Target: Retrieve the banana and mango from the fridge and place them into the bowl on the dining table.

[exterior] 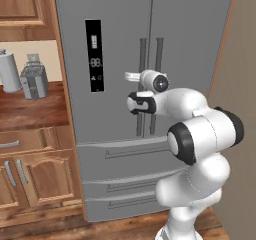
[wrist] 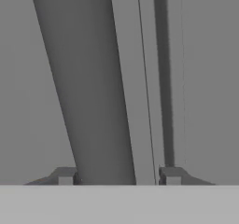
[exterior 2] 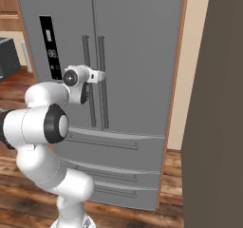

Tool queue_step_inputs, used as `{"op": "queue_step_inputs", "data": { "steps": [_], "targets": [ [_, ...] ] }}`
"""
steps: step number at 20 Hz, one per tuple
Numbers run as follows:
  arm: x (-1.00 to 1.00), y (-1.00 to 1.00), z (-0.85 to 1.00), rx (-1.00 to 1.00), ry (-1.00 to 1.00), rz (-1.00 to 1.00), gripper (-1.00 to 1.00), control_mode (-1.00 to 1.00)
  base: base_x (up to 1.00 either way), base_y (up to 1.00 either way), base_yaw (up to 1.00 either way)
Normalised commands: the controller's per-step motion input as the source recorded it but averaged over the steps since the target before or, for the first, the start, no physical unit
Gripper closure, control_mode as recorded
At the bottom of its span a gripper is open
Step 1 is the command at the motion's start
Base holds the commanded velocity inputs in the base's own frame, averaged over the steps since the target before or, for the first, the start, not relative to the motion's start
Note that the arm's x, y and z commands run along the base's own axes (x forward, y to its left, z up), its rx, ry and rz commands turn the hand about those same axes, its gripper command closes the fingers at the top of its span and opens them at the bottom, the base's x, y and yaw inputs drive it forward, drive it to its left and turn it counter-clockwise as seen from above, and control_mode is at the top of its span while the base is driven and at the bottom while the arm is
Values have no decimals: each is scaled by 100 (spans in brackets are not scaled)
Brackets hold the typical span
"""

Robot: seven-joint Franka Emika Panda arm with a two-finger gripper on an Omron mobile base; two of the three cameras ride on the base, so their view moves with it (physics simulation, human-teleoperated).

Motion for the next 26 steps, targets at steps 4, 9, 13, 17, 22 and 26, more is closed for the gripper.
{"op": "queue_step_inputs", "data": {
  "steps": [4, 9, 13, 17, 22, 26],
  "targets": [
    [8, 0, 1, 0, 14, -1, 100, -100, 0, 0, 0],
    [-77, 0, 14, -2, 17, 0, 100, -100, 0, 0, 0],
    [-100, 0, 22, -3, 13, 0, 100, -100, 0, 0, 0],
    [-100, 6, 18, -6, 2, 0, 100, -100, 0, 0, 0],
    [-99, 22, 21, -9, 0, 0, 100, -100, 0, 0, 0],
    [-87, 24, 33, -8, 0, 0, -100, -100, 0, 0, 0]
  ]
}}
